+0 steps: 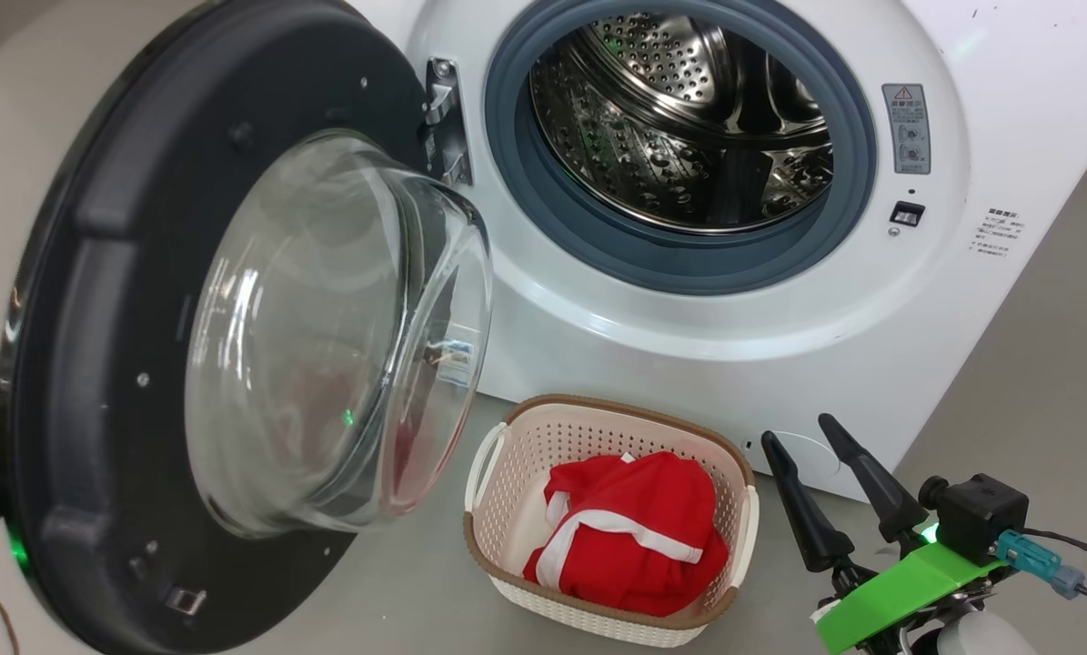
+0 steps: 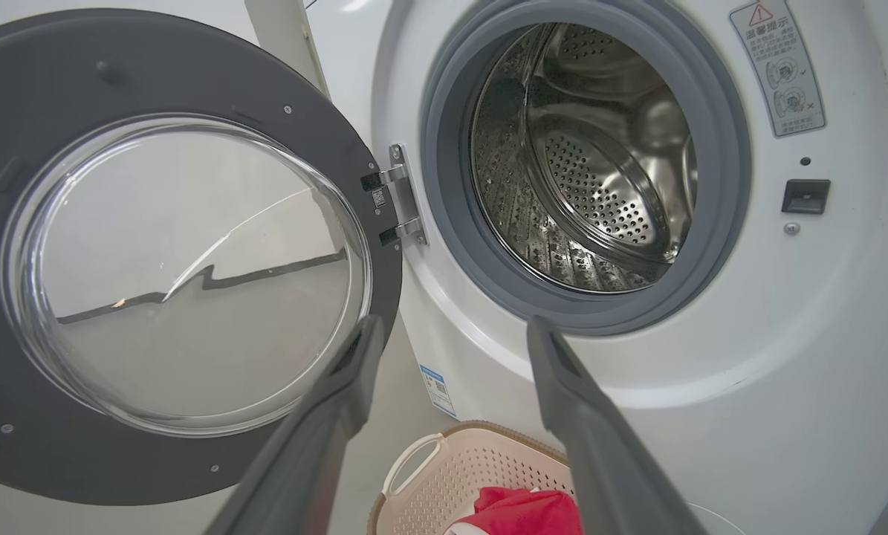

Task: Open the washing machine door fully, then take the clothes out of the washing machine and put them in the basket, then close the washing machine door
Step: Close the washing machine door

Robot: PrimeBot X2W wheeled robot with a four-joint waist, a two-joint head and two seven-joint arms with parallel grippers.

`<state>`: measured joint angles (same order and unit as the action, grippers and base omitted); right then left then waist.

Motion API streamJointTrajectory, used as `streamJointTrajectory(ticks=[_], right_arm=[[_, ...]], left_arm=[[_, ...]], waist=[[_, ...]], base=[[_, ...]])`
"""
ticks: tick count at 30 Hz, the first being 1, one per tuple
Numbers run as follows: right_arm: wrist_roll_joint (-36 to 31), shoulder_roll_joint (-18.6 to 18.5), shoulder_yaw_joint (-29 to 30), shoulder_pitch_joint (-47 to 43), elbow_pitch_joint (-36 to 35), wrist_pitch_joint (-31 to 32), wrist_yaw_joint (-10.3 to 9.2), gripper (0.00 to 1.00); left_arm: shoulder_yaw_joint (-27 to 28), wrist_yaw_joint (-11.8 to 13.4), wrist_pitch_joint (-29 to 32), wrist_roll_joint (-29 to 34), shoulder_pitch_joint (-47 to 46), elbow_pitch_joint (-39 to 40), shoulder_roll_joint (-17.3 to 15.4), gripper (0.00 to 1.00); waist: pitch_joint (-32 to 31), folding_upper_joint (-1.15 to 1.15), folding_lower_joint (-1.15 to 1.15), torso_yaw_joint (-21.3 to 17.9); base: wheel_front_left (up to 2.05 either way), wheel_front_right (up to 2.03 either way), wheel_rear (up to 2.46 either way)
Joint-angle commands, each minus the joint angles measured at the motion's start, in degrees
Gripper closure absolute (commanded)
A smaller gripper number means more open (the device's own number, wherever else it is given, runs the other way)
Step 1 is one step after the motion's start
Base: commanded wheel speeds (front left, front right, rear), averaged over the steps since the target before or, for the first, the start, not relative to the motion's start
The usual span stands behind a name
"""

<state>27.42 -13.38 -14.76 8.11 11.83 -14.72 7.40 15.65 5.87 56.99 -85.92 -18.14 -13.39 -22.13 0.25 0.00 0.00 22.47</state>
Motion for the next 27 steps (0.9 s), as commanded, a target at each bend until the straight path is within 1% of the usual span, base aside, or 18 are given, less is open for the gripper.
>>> streamJointTrajectory(ticks=[1,6,10,23,27], right_arm=[[0.3,-0.1,-0.9,-0.2,-1.4,-0.3,0.09,0.0],[0.4,0.0,-0.9,-0.2,-1.4,-0.3,0.09,0.0],[0.4,0.1,-0.9,-0.2,-1.4,-0.3,0.09,0.0],[0.3,0.2,-1.0,-0.1,-1.3,-0.3,0.09,0.0],[0.3,0.2,-0.9,-0.1,-1.3,-0.3,0.09,0.0]], left_arm=[[1.2,0.3,1.0,-0.8,-0.6,2.6,-1.7,1.0],[0.9,0.9,1.4,-1.1,0.0,4.8,-1.1,1.0],[1.1,0.5,0.5,-0.4,0.0,5.6,-1.1,1.0],[1.6,-1.7,-4.2,3.1,-2.4,3.8,-1.9,1.0],[2.6,-2.3,-6.7,4.2,-3.9,3.1,-2.3,1.0]], waist=[[-0.1,0.0,0.0,0.1],[-0.2,0.0,0.0,0.3],[-0.2,0.0,0.0,0.4],[0.0,0.0,0.0,1.1],[0.0,0.0,0.0,1.3]], base=[[0.0,0.0,0.0],[0.0,0.0,0.0],[0.0,0.0,0.0],[0.0,0.0,0.0],[0.0,0.0,0.0]])
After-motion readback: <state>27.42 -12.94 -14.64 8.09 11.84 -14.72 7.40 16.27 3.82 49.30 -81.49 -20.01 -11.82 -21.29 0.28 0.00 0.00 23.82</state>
